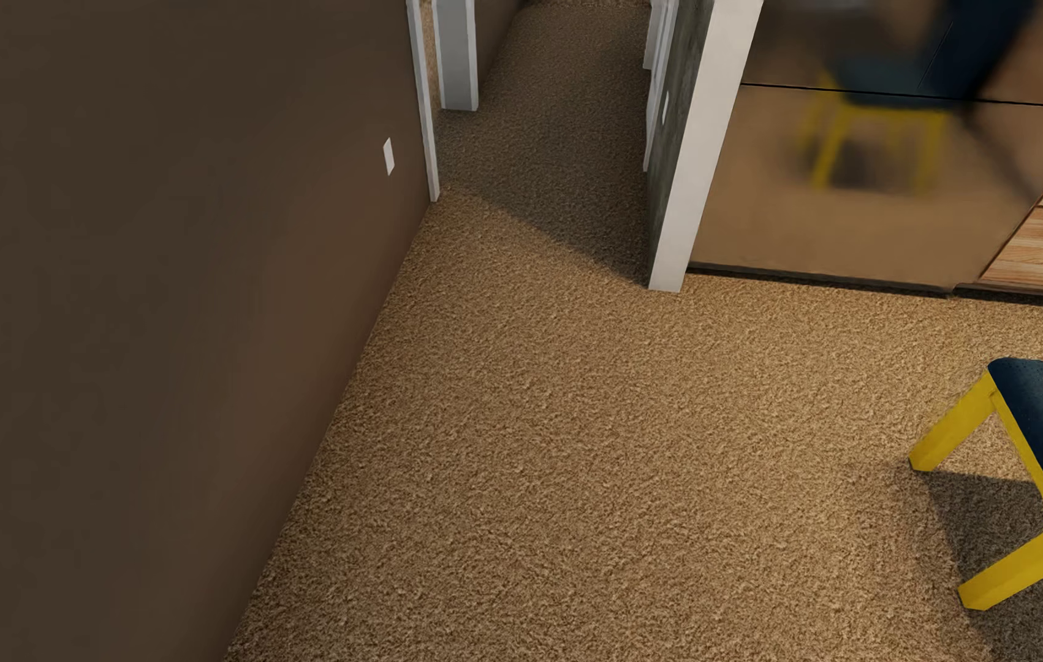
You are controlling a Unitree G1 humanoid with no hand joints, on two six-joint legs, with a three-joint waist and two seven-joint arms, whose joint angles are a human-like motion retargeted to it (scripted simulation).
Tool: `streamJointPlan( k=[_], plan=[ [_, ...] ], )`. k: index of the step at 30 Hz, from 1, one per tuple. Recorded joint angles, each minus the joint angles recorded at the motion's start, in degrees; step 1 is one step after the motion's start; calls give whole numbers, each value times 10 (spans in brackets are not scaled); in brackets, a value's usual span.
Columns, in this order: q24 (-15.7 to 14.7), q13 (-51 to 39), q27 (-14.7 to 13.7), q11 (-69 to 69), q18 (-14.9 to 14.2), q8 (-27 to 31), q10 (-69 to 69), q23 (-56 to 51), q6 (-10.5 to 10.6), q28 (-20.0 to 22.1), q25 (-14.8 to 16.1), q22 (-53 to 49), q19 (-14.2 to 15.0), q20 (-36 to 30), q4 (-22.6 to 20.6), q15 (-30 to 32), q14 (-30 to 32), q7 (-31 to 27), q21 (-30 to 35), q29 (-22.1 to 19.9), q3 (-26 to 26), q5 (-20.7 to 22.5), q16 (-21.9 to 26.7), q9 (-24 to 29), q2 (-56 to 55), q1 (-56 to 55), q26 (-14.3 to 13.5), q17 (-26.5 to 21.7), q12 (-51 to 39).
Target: Head to the door
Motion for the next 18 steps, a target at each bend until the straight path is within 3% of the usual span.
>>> streamJointPlan(
  k=[1,3,4,6,8,9,11,13,15,16,18],
  plan=[
    [0,13,0,40,0,0,23,40,-8,0,0,1,0,26,-10,56,28,0,57,0,-2,-20,0,-16,-14,-8,0,6,-8],
    [0,33,0,245,0,0,31,106,-26,0,0,5,0,61,-31,212,-14,0,175,0,-12,-84,10,-21,-123,47,0,17,-35],
    [0,37,0,356,0,0,25,121,-28,0,0,0,0,77,-36,200,-46,0,212,0,-32,-91,21,-20,-205,75,0,18,-55],
    [0,52,0,485,0,0,-3,119,-7,0,0,-18,0,124,-24,84,-119,0,231,0,-104,-83,40,1,-304,172,0,12,-86],
    [0,67,0,424,0,0,-30,108,9,0,0,-53,0,182,-6,29,-199,0,208,0,-142,-67,56,19,-372,261,0,6,-109],
    [0,66,0,324,0,0,-35,104,12,0,0,-76,0,211,-1,28,-240,0,207,0,-144,-58,61,27,-386,303,0,6,-117],
    [0,46,0,82,0,0,-37,99,10,0,0,-113,0,254,-2,90,-287,0,212,0,-142,-46,66,41,-371,368,0,5,-126],
    [0,24,0,-31,0,0,-32,84,9,0,0,-125,0,248,0,139,-309,0,185,0,-130,-43,60,49,-362,417,0,5,-132],
    [0,-3,0,23,0,0,-37,68,16,0,0,-107,0,211,15,118,-295,0,155,0,-128,-40,47,57,-371,475,0,-1,-109],
    [0,-10,0,48,0,0,-42,58,21,0,0,-88,0,178,26,133,-260,0,132,0,-136,-37,38,47,-369,489,0,-3,-86],
    [0,-18,0,73,0,0,22,44,34,0,0,-25,0,90,54,101,-101,0,82,0,-140,-21,17,24,-341,454,0,-5,-36]
  ],
)
